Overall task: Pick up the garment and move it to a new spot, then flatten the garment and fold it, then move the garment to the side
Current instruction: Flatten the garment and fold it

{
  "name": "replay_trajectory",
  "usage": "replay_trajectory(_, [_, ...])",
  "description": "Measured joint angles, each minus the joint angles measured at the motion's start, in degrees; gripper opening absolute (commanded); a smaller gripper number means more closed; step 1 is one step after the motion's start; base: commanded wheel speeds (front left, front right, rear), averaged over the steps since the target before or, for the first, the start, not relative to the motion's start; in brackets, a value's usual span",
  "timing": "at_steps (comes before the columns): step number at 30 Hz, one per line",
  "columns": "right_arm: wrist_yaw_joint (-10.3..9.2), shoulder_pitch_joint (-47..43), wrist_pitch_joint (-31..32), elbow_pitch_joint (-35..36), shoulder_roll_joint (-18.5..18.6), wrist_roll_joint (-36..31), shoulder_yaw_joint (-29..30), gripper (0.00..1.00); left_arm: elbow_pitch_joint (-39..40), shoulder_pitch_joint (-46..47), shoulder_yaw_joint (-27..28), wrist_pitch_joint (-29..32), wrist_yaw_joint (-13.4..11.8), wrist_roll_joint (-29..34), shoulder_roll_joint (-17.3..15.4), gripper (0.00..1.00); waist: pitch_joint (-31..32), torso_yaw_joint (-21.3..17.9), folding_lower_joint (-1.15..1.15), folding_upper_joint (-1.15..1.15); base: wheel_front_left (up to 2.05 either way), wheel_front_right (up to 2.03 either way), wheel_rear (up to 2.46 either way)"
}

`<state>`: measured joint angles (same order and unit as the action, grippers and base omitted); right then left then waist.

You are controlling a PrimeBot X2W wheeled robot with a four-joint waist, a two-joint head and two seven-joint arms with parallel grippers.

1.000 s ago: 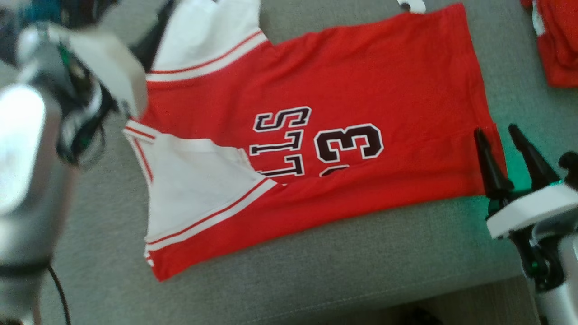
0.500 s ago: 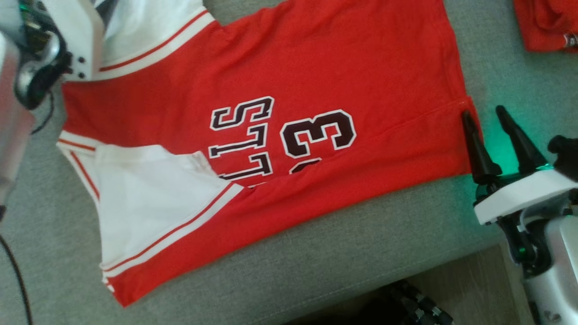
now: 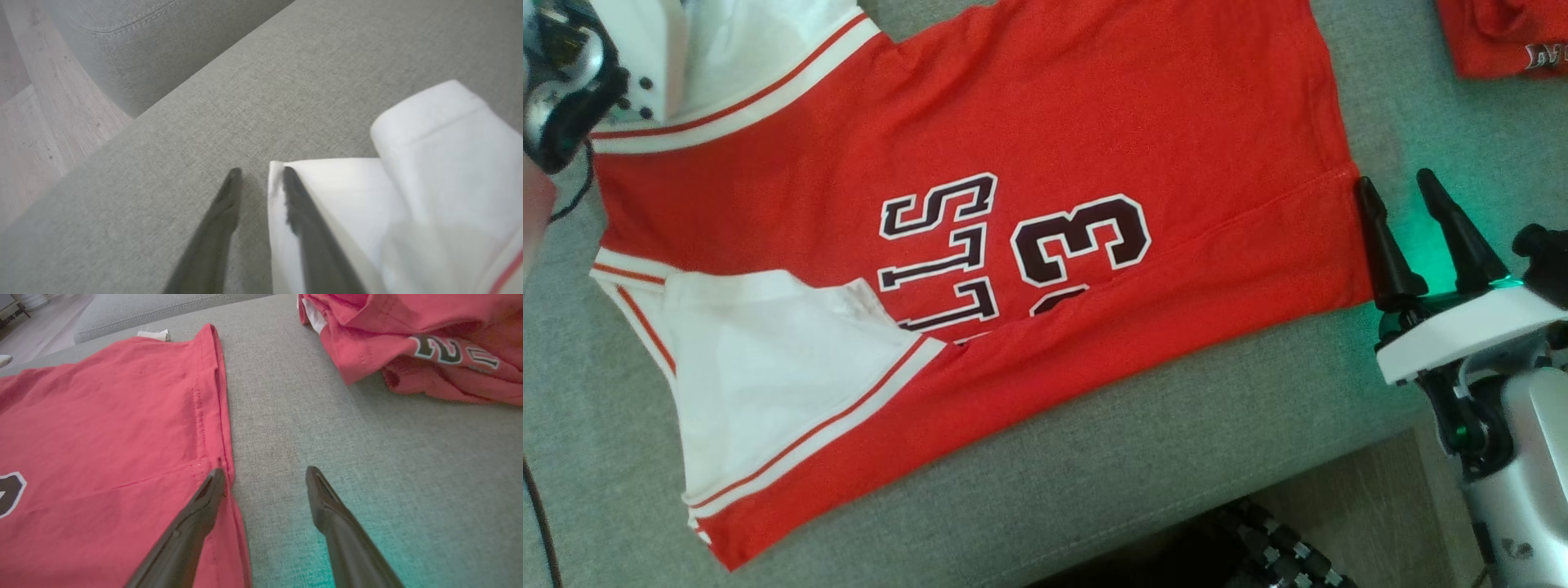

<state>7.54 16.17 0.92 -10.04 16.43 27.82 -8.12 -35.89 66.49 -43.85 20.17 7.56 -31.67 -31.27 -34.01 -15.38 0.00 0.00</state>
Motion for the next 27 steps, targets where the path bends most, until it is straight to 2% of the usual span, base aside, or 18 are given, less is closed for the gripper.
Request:
replay_trajectory(1, [0.00,0.05,-0.02,-0.07,-0.01,0.00,-0.20,1.00,0.04,0.02,-0.54,0.00,0.00,-0.40,-0.01,0.00,-0.04,-0.05,0.00,0.00,0.00,0.00,0.00])
replay_trajectory(4, [0.00,0.07,-0.51,-0.64,0.10,0.43,-0.71,1.00,1.24,1.14,-4.87,0.24,-0.07,-0.09,-1.35,0.00,0.00,-0.07,0.00,0.00,0.00,0.00,0.00])
replay_trajectory(8, [0.00,1.68,0.20,-0.69,0.84,2.44,-3.03,1.00,1.23,2.04,-7.17,-2.00,0.00,-0.11,-2.79,0.00,0.59,0.18,0.00,0.00,0.00,0.00,0.00])
replay_trajectory(11, [0.00,6.46,1.92,-0.57,1.41,3.78,-3.88,1.00,1.31,1.98,-7.42,-5.39,0.00,-0.36,-2.66,0.00,1.40,1.00,0.00,0.00,0.00,0.00,0.00])
replay_trajectory(14, [0.00,12.77,6.75,-1.85,2.13,5.50,-4.82,1.00,2.02,2.01,-7.82,-7.84,0.00,-0.36,-2.29,0.00,2.18,2.40,0.00,0.00,0.00,0.00,0.00])
replay_trajectory(20, [0.00,23.18,16.19,-10.63,2.52,6.82,-4.76,1.00,5.19,2.52,-7.77,-11.87,0.00,-1.29,-0.53,0.00,3.06,6.38,0.00,0.00,0.00,0.00,0.00])
replay_trajectory(27, [0.00,32.51,18.29,-22.96,1.88,-0.46,-3.83,1.00,9.42,2.97,-7.43,-14.24,-0.46,-1.27,-0.68,0.00,3.20,10.14,0.00,0.00,0.00,0.00,0.00])
